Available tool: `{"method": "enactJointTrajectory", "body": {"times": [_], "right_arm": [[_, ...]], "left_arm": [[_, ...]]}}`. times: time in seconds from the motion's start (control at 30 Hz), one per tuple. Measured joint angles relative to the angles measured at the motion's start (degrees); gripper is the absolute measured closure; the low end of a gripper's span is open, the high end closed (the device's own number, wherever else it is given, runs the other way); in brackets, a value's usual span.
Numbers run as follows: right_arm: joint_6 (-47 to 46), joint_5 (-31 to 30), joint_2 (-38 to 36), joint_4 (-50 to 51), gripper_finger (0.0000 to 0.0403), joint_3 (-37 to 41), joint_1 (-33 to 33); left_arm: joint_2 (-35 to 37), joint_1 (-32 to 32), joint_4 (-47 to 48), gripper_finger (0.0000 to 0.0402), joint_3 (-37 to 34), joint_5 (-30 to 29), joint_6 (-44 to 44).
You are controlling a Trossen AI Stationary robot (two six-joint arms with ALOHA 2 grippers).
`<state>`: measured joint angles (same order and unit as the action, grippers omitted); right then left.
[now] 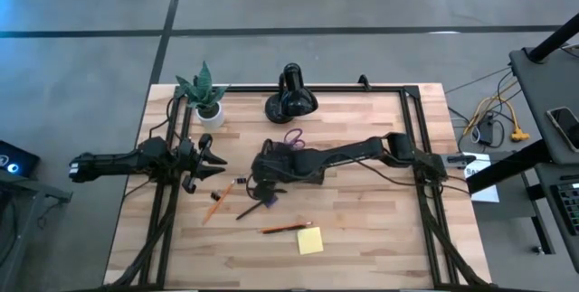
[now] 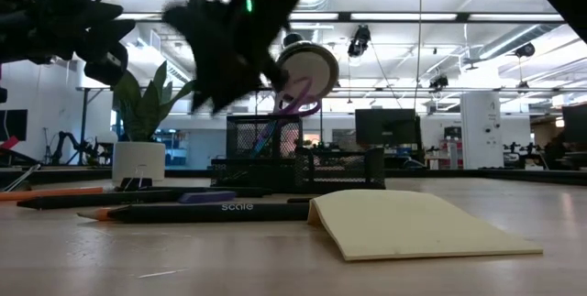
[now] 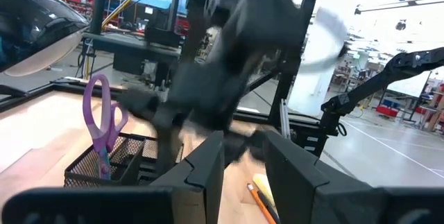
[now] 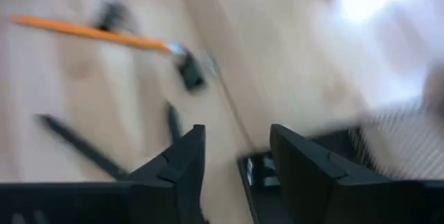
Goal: Pick and place office supplies into organizer
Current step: Put the top black binder clip into the black desk organizer
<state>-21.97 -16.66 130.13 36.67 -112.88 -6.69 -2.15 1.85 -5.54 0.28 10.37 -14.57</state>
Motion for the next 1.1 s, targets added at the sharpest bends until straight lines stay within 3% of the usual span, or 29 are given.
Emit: {"method": "enactJointTrajectory", "body": {"times": [0.17, 0.4, 0.57, 0.63, 0.8, 0.9, 0.97, 1.1], "right_arm": [[6.79, 0.61, -0.13, 2.49, 0.0230, -5.25, 0.26], [1.59, 5.88, -0.31, 14.27, 0.0247, -15.56, 3.26], [0.25, 6.22, -0.15, 21.11, 0.0264, -20.93, 3.60], [-0.51, 6.22, -0.26, 23.77, 0.0269, -22.23, 3.59], [-3.25, 6.18, -1.22, 29.40, 0.0278, -21.96, 3.42], [-6.18, 6.21, -1.78, 31.80, 0.0282, -21.99, 2.86], [-7.22, 6.23, -2.10, 32.19, 0.0283, -21.99, 2.24], [-10.74, 7.10, -3.21, 35.58, 0.0281, -21.99, -0.82]], "left_arm": [[-0.04, 0.01, -0.03, 0.0316, 0.02, -0.06, 0.82], [0.02, 0.02, -6.59, 0.0316, 0.00, -1.30, 29.22], [0.04, 0.02, -8.33, 0.0316, 0.00, -1.31, 31.41], [-0.31, 0.00, -12.24, 0.0316, 0.00, -1.29, 23.47], [-0.08, 0.02, -23.29, 0.0316, 0.00, -1.45, -21.07], [0.02, 0.02, -31.54, 0.0316, 0.00, -1.95, -41.01], [0.07, 0.00, -37.30, 0.0316, 0.00, -2.34, -46.84], [-0.17, 0.02, -40.94, 0.0316, 0.00, -5.09, -46.73]]}}
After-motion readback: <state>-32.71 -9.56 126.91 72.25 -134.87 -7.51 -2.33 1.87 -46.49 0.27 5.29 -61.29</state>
